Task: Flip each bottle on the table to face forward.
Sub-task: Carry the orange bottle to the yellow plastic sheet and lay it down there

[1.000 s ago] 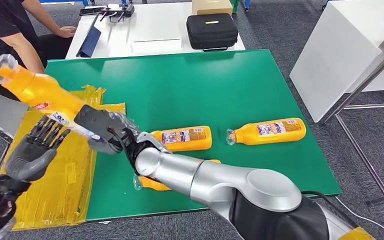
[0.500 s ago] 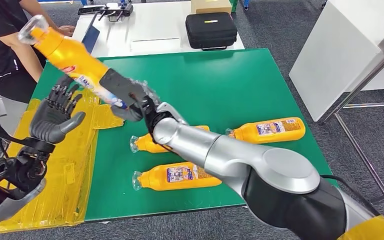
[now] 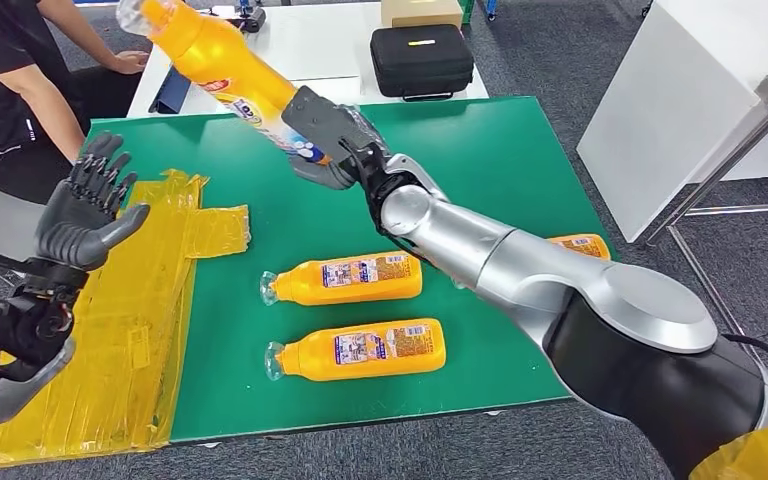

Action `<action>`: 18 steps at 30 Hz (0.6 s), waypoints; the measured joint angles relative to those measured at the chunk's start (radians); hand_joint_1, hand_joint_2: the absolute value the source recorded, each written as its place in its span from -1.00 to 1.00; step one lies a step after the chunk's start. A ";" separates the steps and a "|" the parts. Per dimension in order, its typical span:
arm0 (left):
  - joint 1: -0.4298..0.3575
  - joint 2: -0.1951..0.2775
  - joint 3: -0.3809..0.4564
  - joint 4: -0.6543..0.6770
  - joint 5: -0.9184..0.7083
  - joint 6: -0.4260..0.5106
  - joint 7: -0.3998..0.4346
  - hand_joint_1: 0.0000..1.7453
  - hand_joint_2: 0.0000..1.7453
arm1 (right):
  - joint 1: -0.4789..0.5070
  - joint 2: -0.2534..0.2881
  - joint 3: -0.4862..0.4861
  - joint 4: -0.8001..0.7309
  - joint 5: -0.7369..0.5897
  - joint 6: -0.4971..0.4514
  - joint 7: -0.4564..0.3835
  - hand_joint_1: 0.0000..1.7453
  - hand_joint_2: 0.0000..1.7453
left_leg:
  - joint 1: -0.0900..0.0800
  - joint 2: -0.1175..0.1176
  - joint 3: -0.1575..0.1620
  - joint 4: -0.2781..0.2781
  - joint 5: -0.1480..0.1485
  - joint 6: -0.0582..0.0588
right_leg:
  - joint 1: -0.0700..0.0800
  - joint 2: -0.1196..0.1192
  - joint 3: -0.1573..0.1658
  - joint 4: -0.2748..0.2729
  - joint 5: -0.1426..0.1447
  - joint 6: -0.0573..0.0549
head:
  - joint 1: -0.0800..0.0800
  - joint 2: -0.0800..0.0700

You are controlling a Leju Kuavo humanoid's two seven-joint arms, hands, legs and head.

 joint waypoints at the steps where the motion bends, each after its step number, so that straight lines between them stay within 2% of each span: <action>1: -0.012 -0.019 -0.014 0.006 -0.002 0.008 -0.001 -1.00 1.00 | 0.001 -0.019 -0.006 -0.004 -0.001 0.005 -0.011 1.00 1.00 | 0.000 0.000 0.000 0.000 0.000 0.000 | -0.001 0.000 0.000 0.000 0.000 0.001 | 0.000 0.000; 5: -0.062 -0.104 -0.076 0.030 -0.014 0.033 -0.011 -1.00 1.00 | 0.047 -0.108 -0.060 -0.015 0.020 0.020 -0.119 1.00 1.00 | -0.001 -0.004 -0.001 0.002 0.001 0.001 | -0.002 -0.004 0.002 -0.001 0.000 0.001 | 0.000 0.000; 7: -0.093 -0.145 -0.108 0.047 -0.010 0.040 -0.015 -1.00 1.00 | 0.101 -0.144 -0.113 -0.017 0.071 0.032 -0.175 1.00 1.00 | -0.002 -0.005 -0.002 0.002 0.001 0.002 | -0.002 -0.005 0.002 -0.001 0.001 0.002 | 0.000 0.000; 10: -0.138 -0.204 -0.145 0.078 0.007 0.037 -0.014 -1.00 1.00 | 0.198 -0.182 -0.214 -0.023 0.181 0.045 -0.212 1.00 1.00 | -0.003 -0.005 -0.002 0.002 0.000 0.002 | -0.002 -0.005 0.002 -0.002 0.001 0.003 | -0.001 0.000; 14: -0.176 -0.260 -0.185 0.099 0.021 0.030 -0.007 -1.00 1.00 | 0.300 -0.209 -0.338 -0.029 0.274 0.056 -0.217 1.00 1.00 | -0.003 -0.005 -0.003 0.002 0.000 0.002 | -0.002 -0.005 0.001 -0.002 0.001 0.003 | -0.001 0.000; 18: -0.188 -0.306 -0.220 0.103 0.032 0.027 -0.005 -1.00 1.00 | 0.364 -0.202 -0.439 -0.025 0.361 0.078 -0.215 1.00 1.00 | -0.003 -0.002 -0.003 0.002 0.000 0.002 | -0.002 -0.003 0.001 -0.002 0.001 0.003 | -0.001 0.000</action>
